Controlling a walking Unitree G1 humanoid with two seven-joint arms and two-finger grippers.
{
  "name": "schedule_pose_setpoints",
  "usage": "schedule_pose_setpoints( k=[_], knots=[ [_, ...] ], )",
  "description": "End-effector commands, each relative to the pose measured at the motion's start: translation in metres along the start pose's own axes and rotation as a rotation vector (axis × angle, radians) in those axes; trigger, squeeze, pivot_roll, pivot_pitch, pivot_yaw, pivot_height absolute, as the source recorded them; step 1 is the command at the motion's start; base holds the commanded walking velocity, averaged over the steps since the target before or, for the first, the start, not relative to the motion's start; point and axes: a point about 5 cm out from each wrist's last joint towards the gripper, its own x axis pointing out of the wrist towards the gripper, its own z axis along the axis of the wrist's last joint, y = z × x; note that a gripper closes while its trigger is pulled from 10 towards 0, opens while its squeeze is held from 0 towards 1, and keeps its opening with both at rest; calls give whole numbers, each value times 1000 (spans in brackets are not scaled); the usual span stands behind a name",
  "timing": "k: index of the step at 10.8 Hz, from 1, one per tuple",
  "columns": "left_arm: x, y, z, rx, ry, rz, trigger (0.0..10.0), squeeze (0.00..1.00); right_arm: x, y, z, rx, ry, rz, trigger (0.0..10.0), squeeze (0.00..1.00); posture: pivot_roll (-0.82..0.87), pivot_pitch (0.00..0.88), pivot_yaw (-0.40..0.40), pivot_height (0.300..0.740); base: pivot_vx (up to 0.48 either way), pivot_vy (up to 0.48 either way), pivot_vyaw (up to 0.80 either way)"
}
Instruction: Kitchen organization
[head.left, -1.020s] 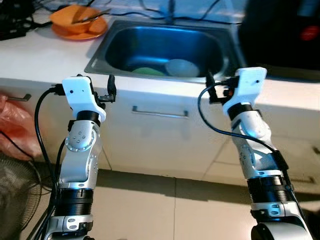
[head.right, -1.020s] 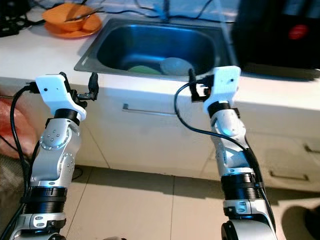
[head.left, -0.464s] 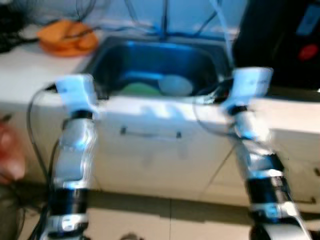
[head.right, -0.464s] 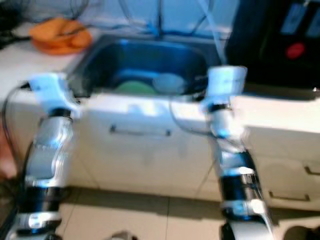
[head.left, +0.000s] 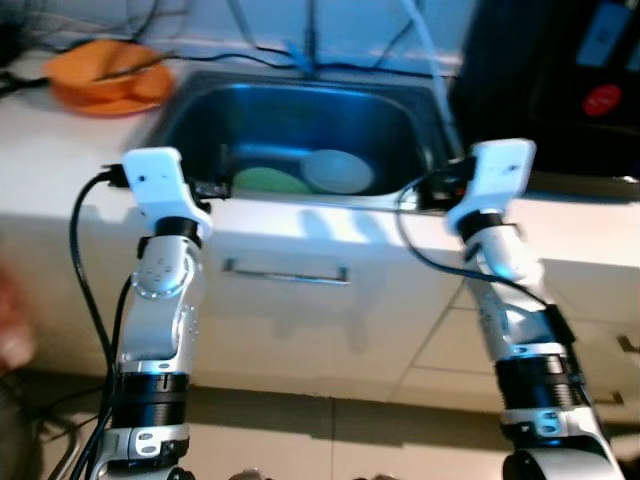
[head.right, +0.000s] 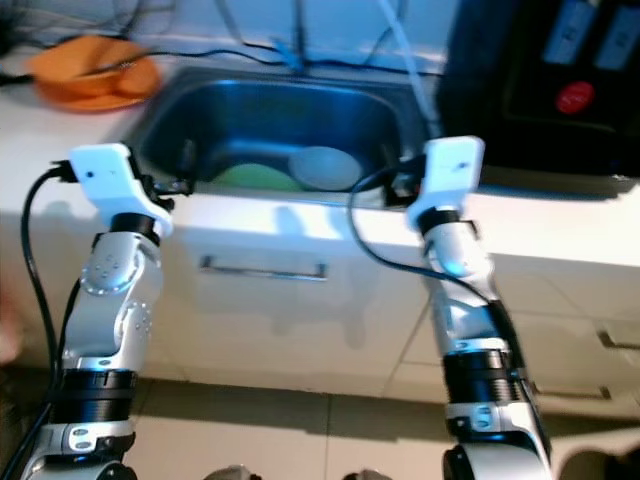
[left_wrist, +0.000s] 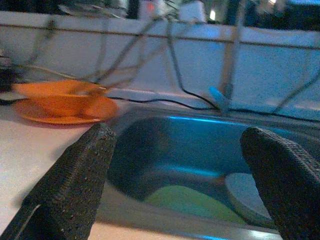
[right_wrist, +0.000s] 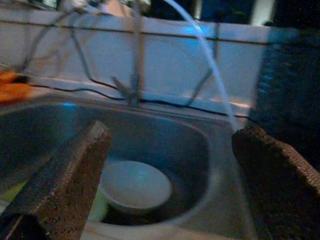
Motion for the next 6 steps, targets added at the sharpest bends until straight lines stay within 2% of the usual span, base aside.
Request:
schedule_pose_setpoints(
  k=[1, 6],
  knots=[
    [2, 2, 0, -8, 12, 17, 10000, 0, 1, -3, 5, 6, -18, -2, 10000, 0, 89, 68, -7, 740, 0, 262, 0],
    [3, 3, -1, -11, 25, 21, 10000, 0, 0, -2, 4, 17, -17, 6, 10000, 0, 92, 70, -2, 740, 0, 310, 0]
  ],
)
